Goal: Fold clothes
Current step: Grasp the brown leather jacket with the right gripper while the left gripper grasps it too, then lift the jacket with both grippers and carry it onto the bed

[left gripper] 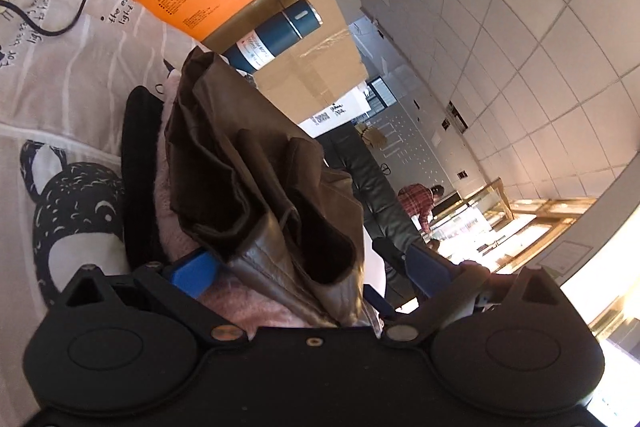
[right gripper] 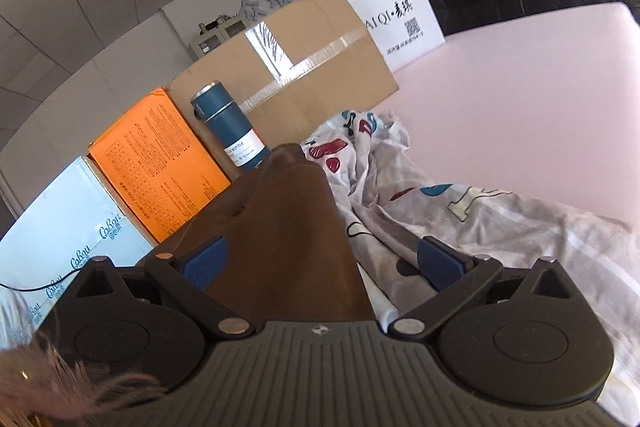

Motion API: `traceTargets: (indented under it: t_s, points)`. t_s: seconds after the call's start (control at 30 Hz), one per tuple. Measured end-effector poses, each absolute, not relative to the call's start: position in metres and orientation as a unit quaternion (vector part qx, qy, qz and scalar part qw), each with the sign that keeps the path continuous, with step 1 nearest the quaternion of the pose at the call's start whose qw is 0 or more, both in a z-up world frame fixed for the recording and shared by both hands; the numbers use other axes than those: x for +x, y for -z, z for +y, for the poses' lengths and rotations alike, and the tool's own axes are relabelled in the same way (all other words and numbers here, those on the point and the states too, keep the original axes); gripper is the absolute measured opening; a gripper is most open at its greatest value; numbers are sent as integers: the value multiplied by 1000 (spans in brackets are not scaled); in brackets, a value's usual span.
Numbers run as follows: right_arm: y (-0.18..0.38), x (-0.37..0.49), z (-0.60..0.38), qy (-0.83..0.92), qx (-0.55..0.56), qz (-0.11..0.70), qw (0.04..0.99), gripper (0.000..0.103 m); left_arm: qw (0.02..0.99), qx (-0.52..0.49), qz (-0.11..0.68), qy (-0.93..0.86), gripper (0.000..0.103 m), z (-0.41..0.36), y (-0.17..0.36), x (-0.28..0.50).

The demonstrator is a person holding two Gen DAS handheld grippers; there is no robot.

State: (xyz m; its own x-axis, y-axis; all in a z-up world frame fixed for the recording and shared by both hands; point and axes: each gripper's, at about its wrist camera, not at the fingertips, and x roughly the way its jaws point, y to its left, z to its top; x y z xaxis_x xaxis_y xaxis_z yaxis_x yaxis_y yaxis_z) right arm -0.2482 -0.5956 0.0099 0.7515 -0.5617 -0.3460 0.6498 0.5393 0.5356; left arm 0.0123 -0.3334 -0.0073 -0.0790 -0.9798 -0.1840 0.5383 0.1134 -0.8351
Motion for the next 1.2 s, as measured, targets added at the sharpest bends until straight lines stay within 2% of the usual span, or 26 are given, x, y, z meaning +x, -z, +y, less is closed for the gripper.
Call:
traceTargets:
  t_s: [0.07, 0.13, 0.2, 0.23, 0.27, 0.3, 0.37, 0.4, 0.43, 0.5, 0.57, 0.63, 0.93, 1.2]
  points:
    - [-7, -245, -602, 331, 344, 62, 876, 98, 630, -263, 402, 610, 100, -342, 9, 12]
    - [-5, -237, -609, 331, 356, 62, 872, 91, 636, -260, 396, 609, 97, -351, 10, 13]
    - [-4, -229, -613, 338, 358, 66, 868, 68, 641, -254, 395, 608, 89, -357, 13, 15]
    - [-5, -224, -614, 342, 356, 69, 867, 65, 643, -251, 394, 607, 80, -361, 15, 16]
    - [-5, -218, -615, 342, 351, 76, 869, 58, 647, -247, 392, 606, 72, -363, 17, 16]
    - [-5, -212, -615, 342, 345, 83, 870, 48, 651, -242, 389, 605, 70, -364, 19, 17]
    - [-9, -203, -608, 355, 311, 94, 877, 37, 661, -233, 384, 602, 51, -366, 22, 18]
    - [-12, -199, -602, 361, 286, 96, 882, 29, 665, -228, 380, 602, 46, -367, 24, 19]
    - [-15, -196, -596, 368, 262, 99, 887, 27, 668, -223, 375, 602, 38, -368, 25, 19]
    - [-26, -195, -578, 368, 212, 89, 901, 17, 672, -216, 366, 606, 31, -369, 26, 19]
    - [-37, -194, -561, 364, 171, 79, 912, 13, 668, -216, 356, 617, 24, -368, 24, 18]
    - [-49, -195, -546, 355, 162, 68, 918, 11, 663, -219, 345, 627, 22, -366, 21, 17]
    - [-106, -218, -480, 311, 154, -7, 938, 10, 639, -261, 286, 665, 22, -319, -17, 9]
    - [-131, -216, -406, 230, 167, -36, 958, 10, 656, -279, 211, 669, 22, -214, -58, 13]
